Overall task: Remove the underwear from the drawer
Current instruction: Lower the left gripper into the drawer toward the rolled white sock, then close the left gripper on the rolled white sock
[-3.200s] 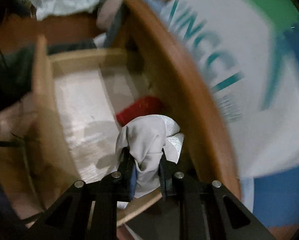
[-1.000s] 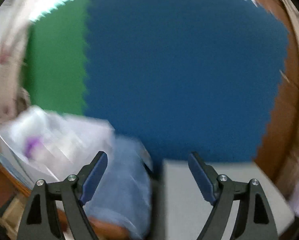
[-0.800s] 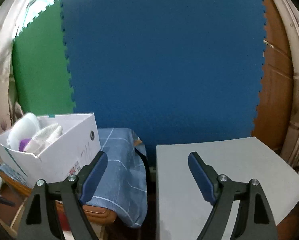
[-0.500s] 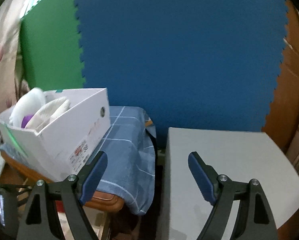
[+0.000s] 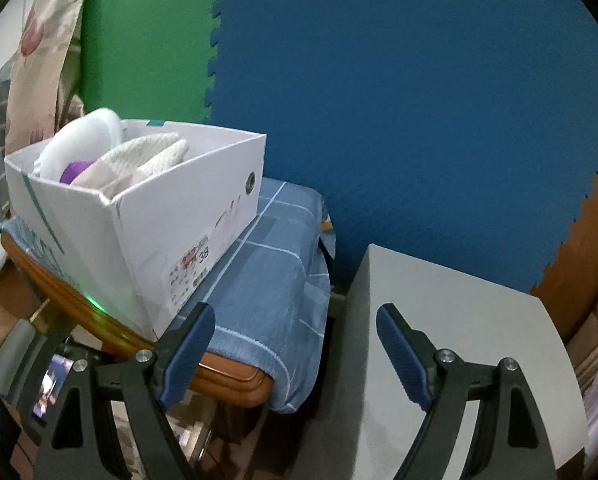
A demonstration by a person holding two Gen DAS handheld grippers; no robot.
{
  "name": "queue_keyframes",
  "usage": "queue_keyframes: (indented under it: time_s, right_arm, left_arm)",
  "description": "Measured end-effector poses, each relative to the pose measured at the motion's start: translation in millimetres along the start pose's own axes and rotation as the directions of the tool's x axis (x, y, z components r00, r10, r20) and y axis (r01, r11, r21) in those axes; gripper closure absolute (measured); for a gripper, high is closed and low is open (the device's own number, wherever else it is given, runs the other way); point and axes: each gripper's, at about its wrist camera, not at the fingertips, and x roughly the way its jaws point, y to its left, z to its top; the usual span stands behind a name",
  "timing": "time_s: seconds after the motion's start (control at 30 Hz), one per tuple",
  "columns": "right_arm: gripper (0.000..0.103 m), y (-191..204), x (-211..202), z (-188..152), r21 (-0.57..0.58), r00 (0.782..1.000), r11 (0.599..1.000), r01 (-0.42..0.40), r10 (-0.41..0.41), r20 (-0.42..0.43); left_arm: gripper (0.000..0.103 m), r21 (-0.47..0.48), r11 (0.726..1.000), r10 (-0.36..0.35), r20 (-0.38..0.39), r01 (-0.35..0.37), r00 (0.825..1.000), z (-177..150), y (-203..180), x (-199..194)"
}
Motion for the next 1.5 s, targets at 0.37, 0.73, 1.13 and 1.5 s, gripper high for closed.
queue_keyframes:
  time_s: [0.37,0.73,1.13,1.5]
  right_arm:
    - [0.018,11.0,9.7,-1.3,-0.046,0.999,0.999,-0.006,0.004,-0.041]
    - [0.018,24.8,20.2,-4.1,-0.101,0.997,0.995,-0.008,0.0,-0.081]
    - [0.018,16.0,20.4,-8.3,-0.085,0.995,0.996,0.001,-0.01,-0.102]
    - [0.018,23.8,17.7,-9.7,-0.129,0.995,0.992,0.008,-0.021,-0.095]
  left_arm:
    - [0.04,0.339,0.939,0.067,-0.015,-0.058,0.998,-14.9,-31.0,33.5]
    - [0.034,0.325,0.944,-0.038,-0.065,0.058,0.997,2.9,-24.0,64.6]
    - [0.064,0.262,0.964,-0.026,-0.083,0.047,0.996,-3.3,-34.6,9.8]
    - [0.064,-0.014,0.978,0.206,0.153,-0.207,0.967,-33.9,-79.8,-123.7]
